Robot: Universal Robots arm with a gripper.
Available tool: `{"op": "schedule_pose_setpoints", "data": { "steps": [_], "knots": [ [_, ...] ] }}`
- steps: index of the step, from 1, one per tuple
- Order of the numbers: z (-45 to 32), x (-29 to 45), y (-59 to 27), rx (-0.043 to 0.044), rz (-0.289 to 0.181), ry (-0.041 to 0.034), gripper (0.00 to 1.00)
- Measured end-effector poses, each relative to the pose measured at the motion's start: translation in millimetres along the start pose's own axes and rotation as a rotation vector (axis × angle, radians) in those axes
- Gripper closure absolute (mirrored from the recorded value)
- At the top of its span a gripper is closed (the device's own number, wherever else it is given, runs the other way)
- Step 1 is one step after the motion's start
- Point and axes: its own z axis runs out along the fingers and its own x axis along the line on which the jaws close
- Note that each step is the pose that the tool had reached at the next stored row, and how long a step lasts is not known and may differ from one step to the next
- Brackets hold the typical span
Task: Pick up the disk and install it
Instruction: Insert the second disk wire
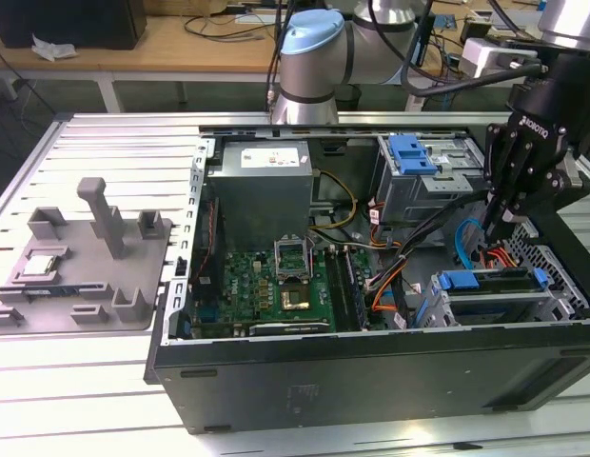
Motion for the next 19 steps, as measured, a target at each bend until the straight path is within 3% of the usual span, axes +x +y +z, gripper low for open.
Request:
{"op": "schedule_pose_setpoints", "data": {
  "steps": [2,6,7,13,15,17,19],
  "knots": [
    [0.6,3.0,-0.2,-0.0006,-0.001,-0.0109,0.76],
    [1.4,7.5,-0.5,-0.0014,-0.002,-0.0252,0.78],
    [1.5,8.3,-0.6,-0.0014,-0.002,-0.0276,0.84],
    [2.2,11.9,-0.8,-0.0022,-0.003,-0.0409,0.84],
    [2.6,14.7,-0.9,-0.0033,-0.004,-0.0651,0.84],
    [3.2,18.8,-1.3,-0.0046,-0.007,-0.1018,0.84],
    [3.3,19.2,-1.2,-0.0046,-0.006,-0.1026,0.84]
  ]
}}
